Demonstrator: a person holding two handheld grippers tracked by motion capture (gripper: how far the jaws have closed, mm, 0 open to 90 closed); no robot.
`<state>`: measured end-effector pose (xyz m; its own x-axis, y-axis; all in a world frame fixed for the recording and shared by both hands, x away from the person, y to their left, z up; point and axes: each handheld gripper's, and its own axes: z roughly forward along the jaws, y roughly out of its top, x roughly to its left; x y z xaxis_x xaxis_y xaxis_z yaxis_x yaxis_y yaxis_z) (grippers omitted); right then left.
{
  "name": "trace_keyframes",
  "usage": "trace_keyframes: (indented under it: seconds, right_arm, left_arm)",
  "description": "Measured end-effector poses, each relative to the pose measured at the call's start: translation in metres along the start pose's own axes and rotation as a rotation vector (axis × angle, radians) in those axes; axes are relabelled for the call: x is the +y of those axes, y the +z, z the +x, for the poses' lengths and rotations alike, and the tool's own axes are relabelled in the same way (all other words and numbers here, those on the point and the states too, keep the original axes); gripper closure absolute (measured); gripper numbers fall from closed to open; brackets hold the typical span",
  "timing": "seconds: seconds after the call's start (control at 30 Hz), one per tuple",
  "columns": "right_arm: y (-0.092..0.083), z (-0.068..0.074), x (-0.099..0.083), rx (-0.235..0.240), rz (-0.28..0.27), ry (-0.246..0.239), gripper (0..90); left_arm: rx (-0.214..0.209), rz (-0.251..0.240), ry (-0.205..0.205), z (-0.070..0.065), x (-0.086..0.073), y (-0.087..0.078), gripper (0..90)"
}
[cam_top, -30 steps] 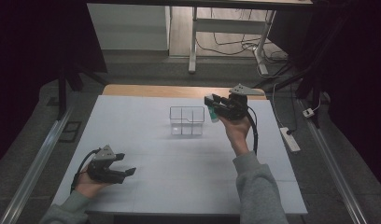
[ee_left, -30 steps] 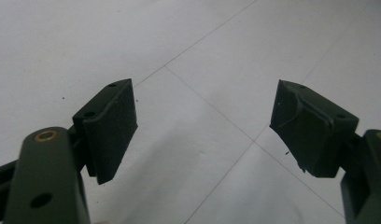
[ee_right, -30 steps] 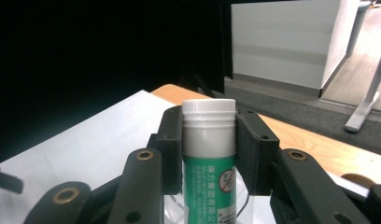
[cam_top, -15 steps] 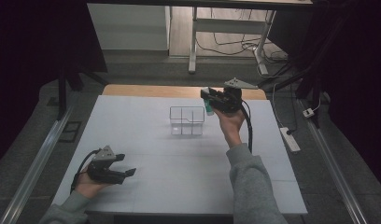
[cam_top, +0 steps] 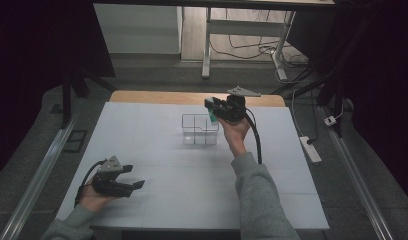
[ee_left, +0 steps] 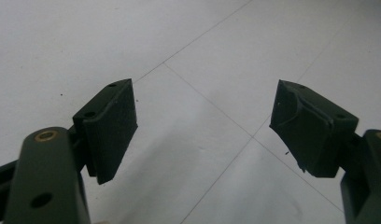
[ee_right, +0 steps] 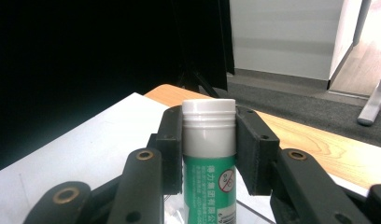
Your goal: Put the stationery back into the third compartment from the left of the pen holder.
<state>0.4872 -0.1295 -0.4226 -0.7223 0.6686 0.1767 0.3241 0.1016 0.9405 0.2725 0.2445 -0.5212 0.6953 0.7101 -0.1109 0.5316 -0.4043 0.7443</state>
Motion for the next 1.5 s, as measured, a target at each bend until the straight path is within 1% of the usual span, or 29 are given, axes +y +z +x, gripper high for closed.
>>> trace_keyframes:
  seconds: [0.2, 0.33, 0.4, 0.6, 0.77, 0.8, 0.87, 0.93, 1.0, 1.03, 1.2, 1.33, 1.5]
  right_arm:
    - [0.005, -0.001, -0.003, 0.003, -0.014, 0.006, 63.9]
    - [0.008, 0.000, -0.005, -0.004, 0.007, -0.015, 63.9]
    - [0.008, 0.000, -0.006, 0.001, 0.009, -0.009, 63.8]
    - [0.006, -0.001, -0.005, -0.005, 0.001, -0.010, 63.7]
    - [0.005, -0.003, -0.008, -0.003, 0.007, -0.003, 63.5]
    - [0.006, -0.003, -0.009, -0.002, 0.015, -0.004, 63.1]
    - [0.007, -0.003, -0.011, -0.007, 0.031, -0.008, 60.1]
    - [0.007, -0.004, -0.011, 0.001, 0.026, -0.001, 53.2]
    - [0.006, -0.003, -0.010, -0.006, 0.026, -0.003, 49.8]
    - [0.006, -0.003, -0.010, 0.000, 0.026, -0.009, 48.7]
    - [0.003, -0.001, -0.009, -0.003, 0.050, -0.041, 46.2]
    - [-0.002, -0.003, -0.010, 0.000, 0.040, -0.028, 44.8]
    - [-0.006, -0.004, -0.013, -0.007, 0.053, -0.043, 43.8]
  left_arm:
    - [0.008, 0.001, -0.002, 0.002, -0.002, -0.001, 22.2]
    - [0.011, 0.001, -0.008, 0.002, -0.002, -0.002, 22.3]
    - [0.013, 0.002, -0.008, 0.002, -0.002, -0.002, 22.3]
    - [0.015, 0.002, -0.007, 0.002, -0.003, -0.002, 22.3]
    - [0.015, 0.001, -0.008, 0.003, -0.003, -0.003, 22.3]
    - [0.015, 0.002, -0.007, 0.003, -0.003, -0.002, 22.3]
    - [0.014, 0.003, -0.006, 0.003, -0.003, -0.002, 22.3]
    - [0.014, 0.004, -0.004, 0.003, -0.003, -0.002, 22.3]
    - [0.015, 0.003, -0.005, 0.003, -0.003, -0.003, 22.3]
    - [0.015, 0.003, -0.005, 0.003, -0.003, -0.003, 22.3]
    - [0.016, 0.006, -0.003, 0.002, -0.003, -0.002, 22.3]
    - [0.016, 0.008, -0.003, 0.003, -0.003, -0.002, 22.3]
    - [0.016, 0.010, -0.003, 0.003, -0.003, -0.002, 22.3]
